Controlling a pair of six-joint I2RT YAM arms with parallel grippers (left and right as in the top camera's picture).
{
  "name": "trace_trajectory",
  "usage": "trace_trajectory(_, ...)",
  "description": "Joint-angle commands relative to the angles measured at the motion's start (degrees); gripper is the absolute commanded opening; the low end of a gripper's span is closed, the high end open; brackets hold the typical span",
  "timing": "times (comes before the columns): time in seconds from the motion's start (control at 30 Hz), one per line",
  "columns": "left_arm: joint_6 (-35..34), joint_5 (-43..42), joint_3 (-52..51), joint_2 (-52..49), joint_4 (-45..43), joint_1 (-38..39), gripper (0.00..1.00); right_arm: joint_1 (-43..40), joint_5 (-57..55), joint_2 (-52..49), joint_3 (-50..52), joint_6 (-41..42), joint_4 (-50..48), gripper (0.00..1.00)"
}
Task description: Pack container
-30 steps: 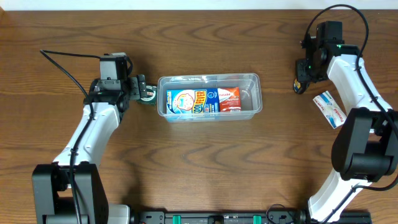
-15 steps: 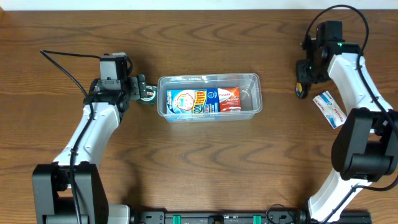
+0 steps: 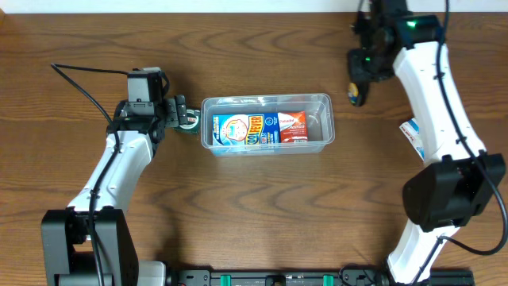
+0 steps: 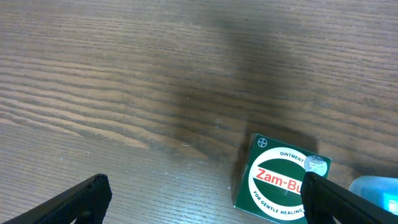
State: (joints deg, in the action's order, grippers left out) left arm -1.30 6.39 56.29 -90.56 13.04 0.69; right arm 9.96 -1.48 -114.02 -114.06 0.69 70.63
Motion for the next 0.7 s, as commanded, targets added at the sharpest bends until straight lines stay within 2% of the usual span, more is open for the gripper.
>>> trace_trajectory(0.0, -0.07, 0.22, 0.94, -0.26, 0.04, -0.20, 0.98, 3.69, 0.39, 0.63, -3.91, 3.67, 1.77, 0.22)
trace_trajectory(0.4, -0.07, 0.22, 0.94, -0.26, 0.04, -0.20, 0.98, 12.76, -3.72, 1.40, -4.37, 10.12, 1.99, 0.20)
trace_trajectory(0.67, -0.09, 0.22, 0.94, -0.26, 0.20, -0.20, 0.98, 15.47, -12.00, 1.40, -3.52, 17.29, 2.01, 0.22)
